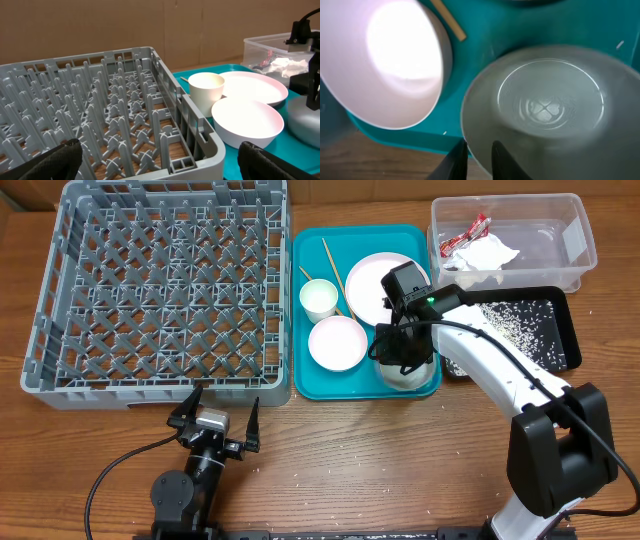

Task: Sort waste into correct bins and load items into the dishwasher
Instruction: 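Return the emptied bowl to the teal tray and release it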

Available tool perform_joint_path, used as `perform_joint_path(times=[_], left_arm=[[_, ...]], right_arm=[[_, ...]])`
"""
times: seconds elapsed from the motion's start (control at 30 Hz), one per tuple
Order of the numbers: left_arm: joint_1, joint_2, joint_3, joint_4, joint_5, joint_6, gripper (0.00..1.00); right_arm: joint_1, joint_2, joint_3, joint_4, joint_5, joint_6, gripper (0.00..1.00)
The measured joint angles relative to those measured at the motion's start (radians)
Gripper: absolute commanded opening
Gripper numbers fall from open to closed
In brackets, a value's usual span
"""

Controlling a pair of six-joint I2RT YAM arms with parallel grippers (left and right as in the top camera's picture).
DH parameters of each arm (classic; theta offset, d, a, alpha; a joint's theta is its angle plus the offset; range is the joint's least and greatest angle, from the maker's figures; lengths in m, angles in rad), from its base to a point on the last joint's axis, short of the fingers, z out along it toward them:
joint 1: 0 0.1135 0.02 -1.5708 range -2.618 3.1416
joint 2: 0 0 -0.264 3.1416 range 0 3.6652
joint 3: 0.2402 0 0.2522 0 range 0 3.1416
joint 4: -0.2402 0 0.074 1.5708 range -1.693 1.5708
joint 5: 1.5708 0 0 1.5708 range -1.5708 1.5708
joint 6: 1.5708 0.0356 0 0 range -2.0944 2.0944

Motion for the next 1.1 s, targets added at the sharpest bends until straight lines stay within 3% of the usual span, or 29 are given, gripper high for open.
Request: perform_joint_path(times=[0.07,0.27,0.5,0.73,0.87,0.93,1.1], left_arm=[[0.0,0.0,0.0,0.0,0.0,0.0,1.0],[0.0,0.0,0.0,0.0,0.0,0.0,1.0],[0.0,0.0,0.0,0.0,0.0,0.0,1.0],[0.0,0.0,0.0,0.0,0.0,0.0,1.0],[0.0,0.0,0.0,0.0,0.0,0.0,1.0],[0.0,0.0,0.0,0.0,0.0,0.0,1.0],[0.0,0.0,0.0,0.0,0.0,0.0,1.0]], right_arm=[[0.0,0.002,0.022,-0.024,-0.022,-0.003,0.2],[0.0,0.011,0.25,-0.112,-0.058,-0.014,0.38],[0.001,0.011,0.366,-0.121,-0.065,-0.011,0.4],[0.001,0.06,0.365,-0.178,-0.064,0.003,0.32],[0.001,0.11,0.35,-0.195,-0.05,0.025,0.16],[0.001,0.132,0.33,-0.199,-0.037,0.044,0.04],[0.001,0.194,0.304,-0.202,0.006,0.078,0.04]])
